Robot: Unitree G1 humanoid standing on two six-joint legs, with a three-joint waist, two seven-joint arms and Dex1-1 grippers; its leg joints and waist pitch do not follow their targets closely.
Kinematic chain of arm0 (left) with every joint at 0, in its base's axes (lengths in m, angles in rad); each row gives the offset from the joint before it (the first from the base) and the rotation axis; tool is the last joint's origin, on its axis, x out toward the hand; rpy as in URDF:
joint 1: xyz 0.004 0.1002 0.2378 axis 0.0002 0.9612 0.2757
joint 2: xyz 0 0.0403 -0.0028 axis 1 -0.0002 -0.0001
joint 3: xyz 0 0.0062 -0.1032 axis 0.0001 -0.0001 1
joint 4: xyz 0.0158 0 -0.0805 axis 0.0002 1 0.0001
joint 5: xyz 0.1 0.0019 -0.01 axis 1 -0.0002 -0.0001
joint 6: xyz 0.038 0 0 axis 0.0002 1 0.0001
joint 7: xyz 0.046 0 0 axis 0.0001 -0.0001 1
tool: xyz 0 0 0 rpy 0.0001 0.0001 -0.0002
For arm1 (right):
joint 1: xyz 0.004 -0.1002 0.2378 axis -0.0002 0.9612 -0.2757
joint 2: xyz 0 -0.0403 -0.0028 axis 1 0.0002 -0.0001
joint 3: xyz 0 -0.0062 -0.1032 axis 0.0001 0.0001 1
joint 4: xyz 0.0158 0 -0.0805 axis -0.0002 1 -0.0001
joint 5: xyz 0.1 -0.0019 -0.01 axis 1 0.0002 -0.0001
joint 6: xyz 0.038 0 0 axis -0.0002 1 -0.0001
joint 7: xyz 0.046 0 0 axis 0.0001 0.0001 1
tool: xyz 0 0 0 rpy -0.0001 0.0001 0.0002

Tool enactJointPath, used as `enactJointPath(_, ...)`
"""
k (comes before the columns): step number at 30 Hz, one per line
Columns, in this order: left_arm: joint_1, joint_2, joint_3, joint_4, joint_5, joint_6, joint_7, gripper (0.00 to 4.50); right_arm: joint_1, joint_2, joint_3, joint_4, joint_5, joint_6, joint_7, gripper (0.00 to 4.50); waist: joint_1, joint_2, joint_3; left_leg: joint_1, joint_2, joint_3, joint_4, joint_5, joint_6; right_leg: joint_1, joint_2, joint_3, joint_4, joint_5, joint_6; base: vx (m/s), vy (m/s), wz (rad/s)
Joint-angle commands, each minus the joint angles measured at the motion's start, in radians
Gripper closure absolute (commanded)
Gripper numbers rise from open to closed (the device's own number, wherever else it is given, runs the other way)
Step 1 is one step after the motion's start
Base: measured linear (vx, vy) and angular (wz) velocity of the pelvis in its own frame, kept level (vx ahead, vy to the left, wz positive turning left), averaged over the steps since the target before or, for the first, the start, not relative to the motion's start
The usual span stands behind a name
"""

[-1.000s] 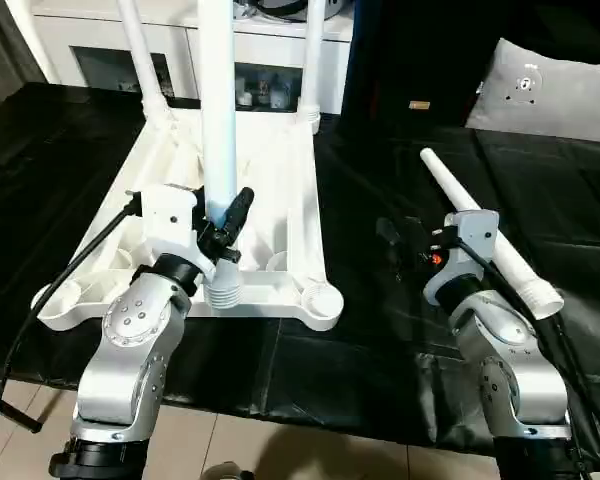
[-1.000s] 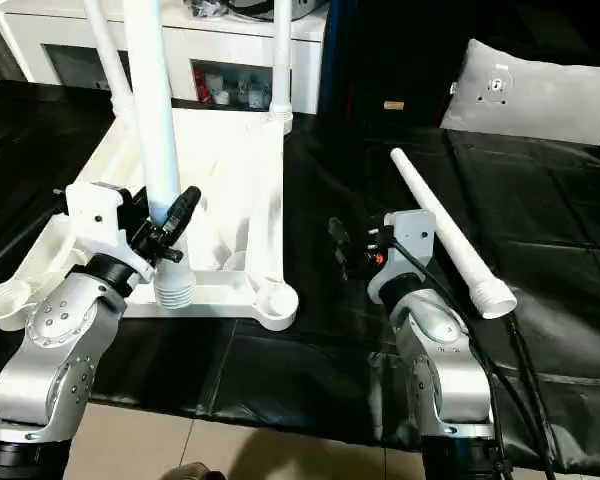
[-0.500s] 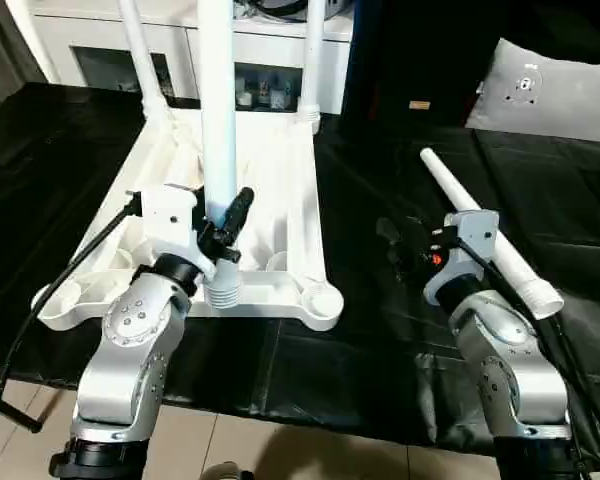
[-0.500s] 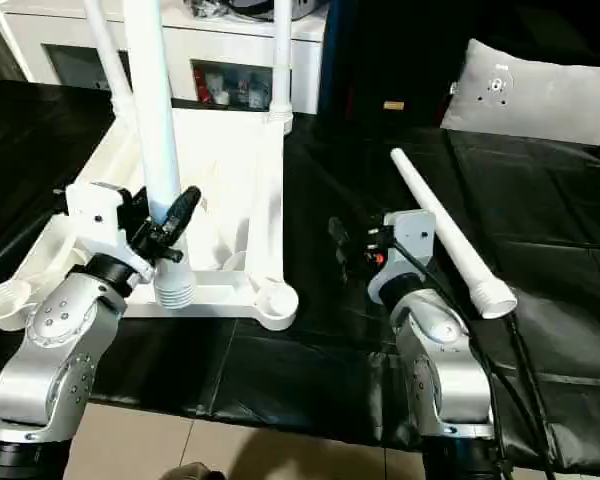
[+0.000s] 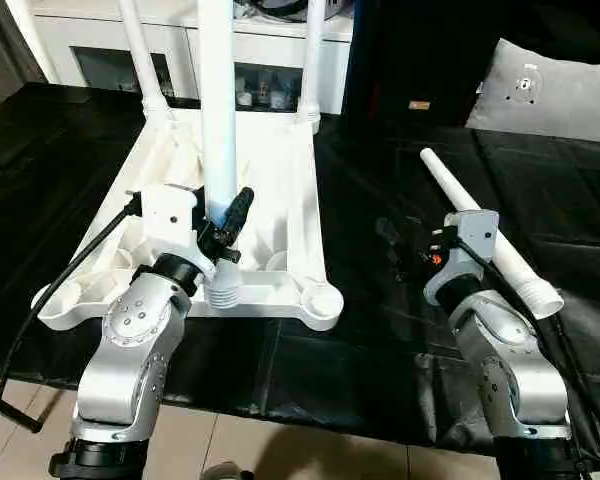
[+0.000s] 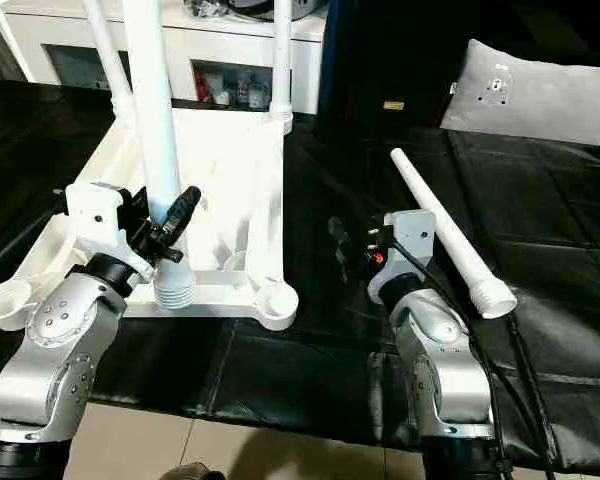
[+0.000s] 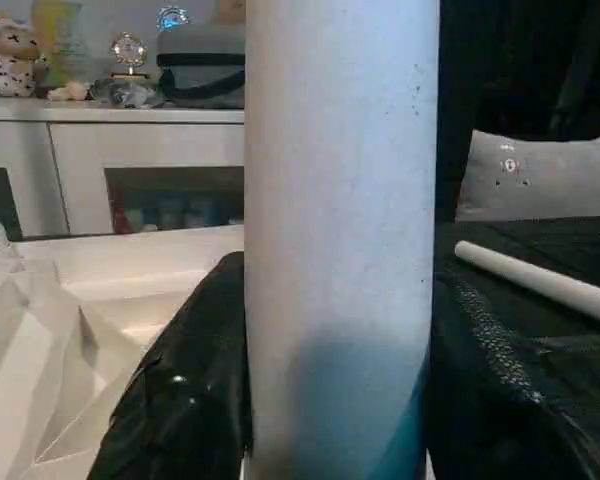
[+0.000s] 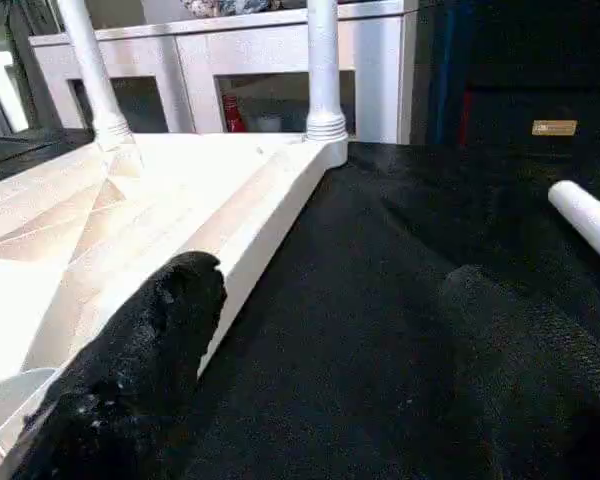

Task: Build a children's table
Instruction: Pick table leg

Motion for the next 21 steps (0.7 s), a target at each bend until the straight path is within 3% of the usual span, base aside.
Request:
enactJointPath(1, 0.003, 0.0, 0.002, -0.016, 0.009, -0.003, 0.0, 2.62, 0.001, -0.001, -0.006, 0.003, 0.002, -0.005, -0.006, 0.6, 0.001, -0.004, -0.059, 0.016, 0.073, -0.025, -0.079, -0.119, 0.013, 0.04, -0.084, 0.051, -0.072, -0.041, -0.183, 0.0, 0.0, 0.0)
enactJointPath(21, 0.003, 0.0, 0.002, -0.016, 0.009, -0.003, 0.0, 2.62, 0.001, -0.001, -0.006, 0.003, 0.002, -0.005, -0.006, 0.6, 0.0, -0.004, -0.059, 0.017, 0.073, -0.025, -0.08, -0.122, 0.012, 0.041, -0.084, 0.05, -0.072, -0.043, -0.182, 0.0, 0.0, 0.0)
